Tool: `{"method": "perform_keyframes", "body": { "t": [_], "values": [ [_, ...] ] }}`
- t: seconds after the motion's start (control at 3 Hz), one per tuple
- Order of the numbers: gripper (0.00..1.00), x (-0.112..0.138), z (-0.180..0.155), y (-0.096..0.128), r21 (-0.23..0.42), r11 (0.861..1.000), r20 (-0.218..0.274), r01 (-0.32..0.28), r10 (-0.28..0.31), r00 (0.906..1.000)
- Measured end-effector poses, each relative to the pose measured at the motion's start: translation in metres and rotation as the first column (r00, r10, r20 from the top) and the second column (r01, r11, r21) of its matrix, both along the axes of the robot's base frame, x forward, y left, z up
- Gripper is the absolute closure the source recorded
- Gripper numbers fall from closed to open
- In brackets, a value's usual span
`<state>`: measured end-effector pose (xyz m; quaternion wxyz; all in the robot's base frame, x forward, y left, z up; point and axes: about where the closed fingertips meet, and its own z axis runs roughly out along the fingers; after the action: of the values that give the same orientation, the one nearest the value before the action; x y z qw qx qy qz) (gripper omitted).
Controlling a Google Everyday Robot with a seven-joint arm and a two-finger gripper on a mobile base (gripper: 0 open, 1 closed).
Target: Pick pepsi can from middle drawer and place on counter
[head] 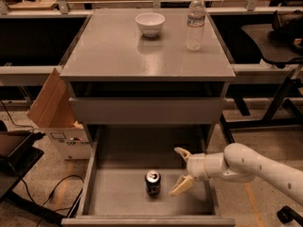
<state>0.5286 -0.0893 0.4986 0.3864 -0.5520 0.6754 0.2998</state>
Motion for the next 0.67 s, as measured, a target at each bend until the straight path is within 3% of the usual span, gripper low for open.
{"method": "perform_keyframes", "body": {
  "t": [0.67],
  "values": [
    [0.00,0.002,-0.052,0.045,0.042,0.999,-0.047,0.013,-0.011,0.9988]
  ]
}}
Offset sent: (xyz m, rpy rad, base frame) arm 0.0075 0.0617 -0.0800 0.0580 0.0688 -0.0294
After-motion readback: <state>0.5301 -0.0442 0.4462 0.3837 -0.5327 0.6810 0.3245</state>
